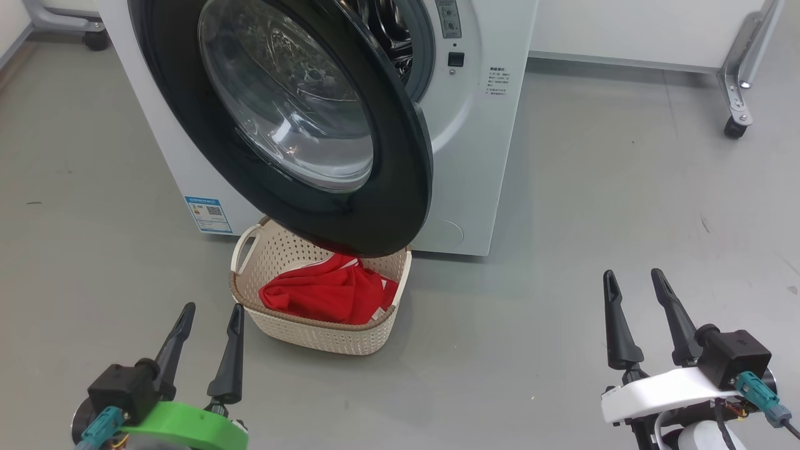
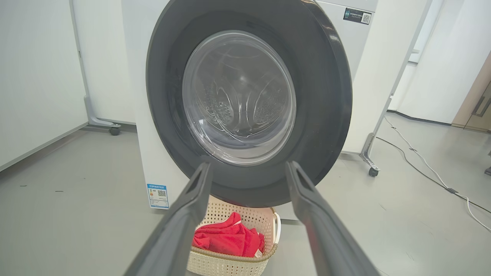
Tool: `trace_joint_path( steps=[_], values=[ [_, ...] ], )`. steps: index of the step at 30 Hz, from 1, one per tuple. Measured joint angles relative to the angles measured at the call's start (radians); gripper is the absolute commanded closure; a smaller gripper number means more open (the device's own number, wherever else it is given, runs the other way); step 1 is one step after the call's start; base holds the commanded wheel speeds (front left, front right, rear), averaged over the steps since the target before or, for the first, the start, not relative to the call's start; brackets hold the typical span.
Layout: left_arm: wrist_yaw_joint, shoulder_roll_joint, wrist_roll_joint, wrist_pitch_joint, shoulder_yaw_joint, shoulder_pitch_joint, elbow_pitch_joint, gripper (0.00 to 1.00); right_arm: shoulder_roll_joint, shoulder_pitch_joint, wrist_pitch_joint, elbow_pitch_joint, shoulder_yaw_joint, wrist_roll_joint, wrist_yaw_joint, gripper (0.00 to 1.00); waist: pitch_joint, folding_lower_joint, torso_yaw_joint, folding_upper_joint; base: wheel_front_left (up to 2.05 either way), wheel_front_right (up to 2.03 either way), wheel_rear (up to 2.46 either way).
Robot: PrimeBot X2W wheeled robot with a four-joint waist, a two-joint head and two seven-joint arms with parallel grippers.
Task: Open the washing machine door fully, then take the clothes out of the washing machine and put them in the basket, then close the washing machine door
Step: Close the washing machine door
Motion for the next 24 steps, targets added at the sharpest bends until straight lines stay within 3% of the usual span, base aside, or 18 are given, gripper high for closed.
trace_joint_path(
  steps=[21,22,23,24],
  values=[
    [-0.025,-0.025,0.045,0.000,0.017,0.022,0.000,0.00,-0.006,0.000,0.000,0.000,0.012,-0.004,0.001,0.00,0.005,0.0000,-0.005,0.0000,0.00,0.00,0.00],
    [-0.028,-0.026,0.045,0.000,0.016,0.022,0.000,0.00,-0.011,0.000,0.000,-0.003,0.015,-0.013,0.002,0.56,0.006,0.0000,-0.003,0.0000,0.00,0.00,0.00],
    [-0.028,-0.027,0.046,0.000,0.014,0.022,-0.001,0.00,-0.016,0.000,0.000,-0.009,0.017,-0.021,0.003,1.00,0.008,0.0000,-0.002,0.0000,0.00,0.00,0.00],
    [-0.029,-0.029,0.048,0.000,0.013,0.022,-0.001,0.00,-0.023,0.000,0.000,-0.014,0.024,-0.027,0.010,1.00,0.011,0.0000,0.000,0.0000,0.00,0.00,0.00]
  ],
)
